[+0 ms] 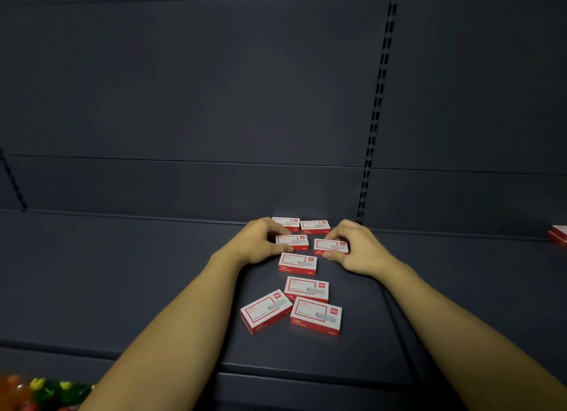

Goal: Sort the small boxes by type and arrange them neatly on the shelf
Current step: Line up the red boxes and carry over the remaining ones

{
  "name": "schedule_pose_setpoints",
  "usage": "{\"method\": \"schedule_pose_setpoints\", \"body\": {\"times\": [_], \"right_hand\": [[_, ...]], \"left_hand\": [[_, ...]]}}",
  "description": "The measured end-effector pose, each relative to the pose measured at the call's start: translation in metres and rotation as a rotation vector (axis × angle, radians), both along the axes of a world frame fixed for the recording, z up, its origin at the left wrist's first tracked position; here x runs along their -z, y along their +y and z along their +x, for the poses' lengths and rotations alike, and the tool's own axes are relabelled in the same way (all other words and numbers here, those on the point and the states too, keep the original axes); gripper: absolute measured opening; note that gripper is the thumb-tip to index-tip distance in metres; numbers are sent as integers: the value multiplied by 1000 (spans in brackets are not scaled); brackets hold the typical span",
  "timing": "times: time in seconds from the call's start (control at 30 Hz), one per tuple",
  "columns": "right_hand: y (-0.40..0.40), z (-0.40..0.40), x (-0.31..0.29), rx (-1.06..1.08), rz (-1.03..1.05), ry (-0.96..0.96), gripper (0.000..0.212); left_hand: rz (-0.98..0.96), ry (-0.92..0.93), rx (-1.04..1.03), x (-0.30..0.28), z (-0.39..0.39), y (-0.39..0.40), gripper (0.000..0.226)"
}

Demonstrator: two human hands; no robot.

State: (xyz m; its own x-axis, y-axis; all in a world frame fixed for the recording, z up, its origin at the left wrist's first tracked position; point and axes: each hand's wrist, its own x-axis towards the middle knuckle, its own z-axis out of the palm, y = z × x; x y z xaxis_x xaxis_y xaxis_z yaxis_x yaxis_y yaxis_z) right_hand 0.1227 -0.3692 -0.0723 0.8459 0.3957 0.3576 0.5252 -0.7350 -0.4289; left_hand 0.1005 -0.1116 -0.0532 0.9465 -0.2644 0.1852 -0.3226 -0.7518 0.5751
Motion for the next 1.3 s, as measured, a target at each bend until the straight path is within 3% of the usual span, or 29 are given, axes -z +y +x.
{"method": "schedule_pose_setpoints", "body": {"times": [0.23,0.53,0.8,1.3], "right_hand": [[2,-10,-14,80,-24,59,39],[-5,-33,-40,108,-296,-13,34],[-40,-61,-50,247,-243,-135,31],[-192,-123,-57,328,-217,-137,31]], "left_hand": [[69,-13,-105,-7,-4,-1,38],[181,-165,-83,-39,-15,-9,33],[277,-240,2,-49,-23,-51,44],[248,-322,64,-49,-55,-182,35]]}}
